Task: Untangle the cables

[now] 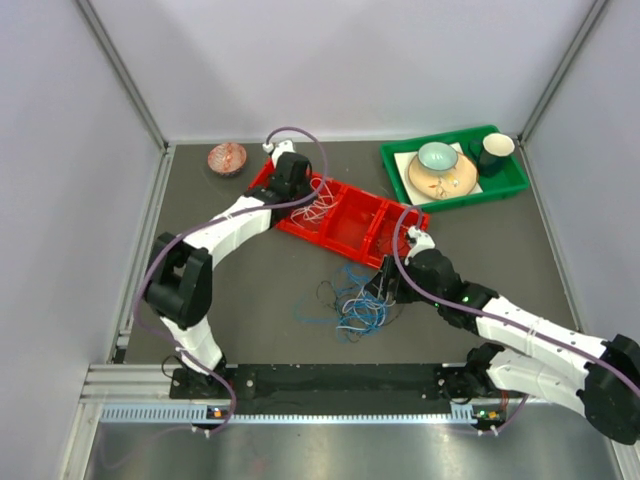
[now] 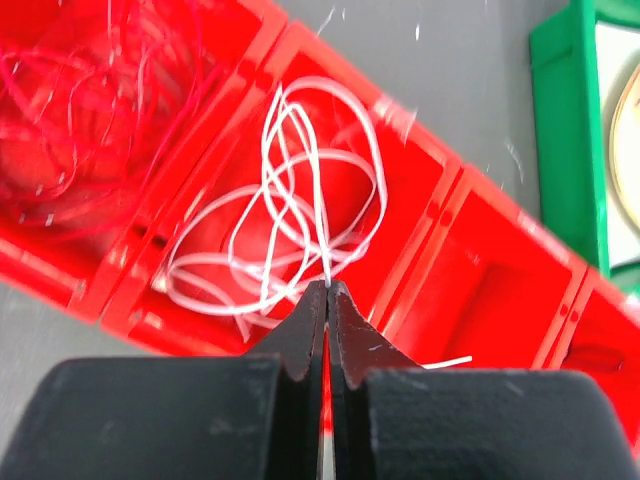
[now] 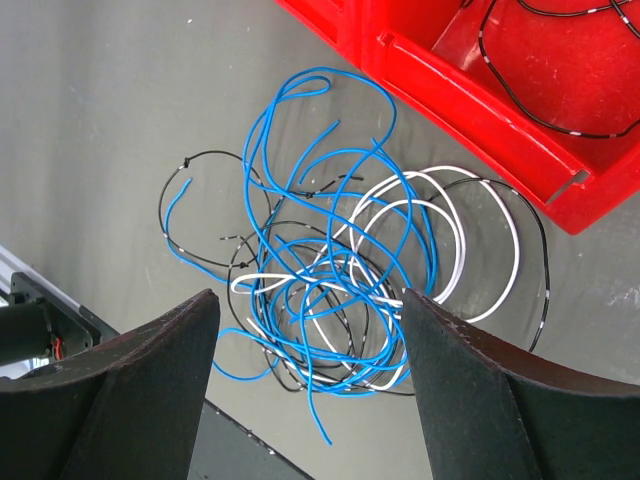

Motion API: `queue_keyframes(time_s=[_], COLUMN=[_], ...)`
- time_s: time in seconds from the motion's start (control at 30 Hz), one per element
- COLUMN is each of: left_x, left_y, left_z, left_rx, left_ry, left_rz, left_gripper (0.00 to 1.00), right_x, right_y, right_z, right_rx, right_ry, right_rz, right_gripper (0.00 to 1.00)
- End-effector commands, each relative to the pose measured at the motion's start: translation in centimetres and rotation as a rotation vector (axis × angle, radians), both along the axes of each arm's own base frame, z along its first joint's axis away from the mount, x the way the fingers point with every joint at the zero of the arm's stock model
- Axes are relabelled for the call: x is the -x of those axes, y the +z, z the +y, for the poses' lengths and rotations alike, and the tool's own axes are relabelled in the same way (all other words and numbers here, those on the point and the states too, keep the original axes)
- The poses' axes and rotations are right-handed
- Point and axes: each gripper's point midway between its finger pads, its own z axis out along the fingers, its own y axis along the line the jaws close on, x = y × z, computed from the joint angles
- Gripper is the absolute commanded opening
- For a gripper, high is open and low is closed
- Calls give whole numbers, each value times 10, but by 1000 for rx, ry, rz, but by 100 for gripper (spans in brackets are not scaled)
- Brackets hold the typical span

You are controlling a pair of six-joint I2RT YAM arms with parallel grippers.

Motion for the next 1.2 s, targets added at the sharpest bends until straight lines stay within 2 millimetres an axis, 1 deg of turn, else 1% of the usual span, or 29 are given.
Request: queue_keyframes(time_s=[0.0,0.13,0.17,0.2,0.27,0.33,0.37,0.4,0.43,0.47,0.53,0.57,0.6,0.67,0.7,0.73,0.77,0.8,0.83,0.87,0.9,0.93,0.97,1.0,1.03,1.07,1.1,1.13,1.17], left_x=[-34,-50,-51,-52,-54,-57,-56,-56,-57,-55,-55,-54,-54,-51,-51,-49,-49,-47,-44,-43,-39,-35,-31,-26,-20,-15,-8,-2,4], left_y=[-3,-9,-18,-21,-30,-35,-36,-37,-39,-39,-36,-34,-32,-20,-14,-1,7,24,34,44,63,72,80,96,101,107,120,124,125], left_z=[8,7,10,20,24,16,7,2,-5,-8,-10,-10,-9,-10,-10,-11,-12,-12,-15,-16,-16,-19,-19,-19,-21,-22,-20,-18,-16], left_rx=[14,83,87,69,91,97,90,82,66,55,38,34,25,24,17,21,21,16,13,14,11,8,8,9,9,15,25,24,18], left_ry=[68,158,189,266,338,328,310,291,269,253,240,232,224,205,197,184,177,158,142,130,112,95,80,64,44,23,10,4,-2], left_rz=[-20,-16,5,1,8,14,9,11,13,20,18,16,12,-5,-15,-37,-53,-84,-103,-121,-153,-166,-177,-206,-208,-210,-225,-225,-219], left_gripper=[0,0,0,0,0,0,0,3,10,22,31,35,44,47,53,54,55,56,57,63,65,72,76,80,89,93,96,98,99], right_x=[-11,-11,-11,-11,-11,-10,-10,-10,-10,-10,-10,-10,-9,-9,-9,-10,-11,-11,-12,-13,-14,-14,-15,-16,-17,-18,-19,-20,-21], right_y=[24,22,21,22,24,24,25,27,28,29,33,34,37,42,44,50,53,54,62,65,68,75,77,79,80,77,74,76,64], right_z=[9,8,8,8,8,8,8,8,7,7,5,5,4,4,2,1,0,-1,-1,-3,-5,-7,-9,-10,-11,-11,-10,-7,-3], right_rx=[-36,-32,-31,-34,-37,-41,-43,-48,-48,-47,-53,-55,-59,-68,-67,-76,-76,-73,-82,-79,-80,-86,-80,-73,-64,-42,-28,-22,19], right_ry=[1,-2,-3,-3,-3,-4,-6,-6,-5,-6,-10,-15,-19,-21,-27,-30,-38,-40,-43,-55,-59,-65,-73,-74,-77,-66,-63,-52,-26], right_rz=[-61,-58,-55,-55,-58,-58,-60,-67,-69,-69,-79,-77,-82,-90,-93,-106,-112,-115,-131,-140,-149,-165,-179,-186,-188,-186,-180,-181,-150], right_gripper=[73,73,73,73,73,72,72,72,72,73,74,77,78,81,81,81,82,82,82,82,83,83,84,84,85,86,87,91,92])
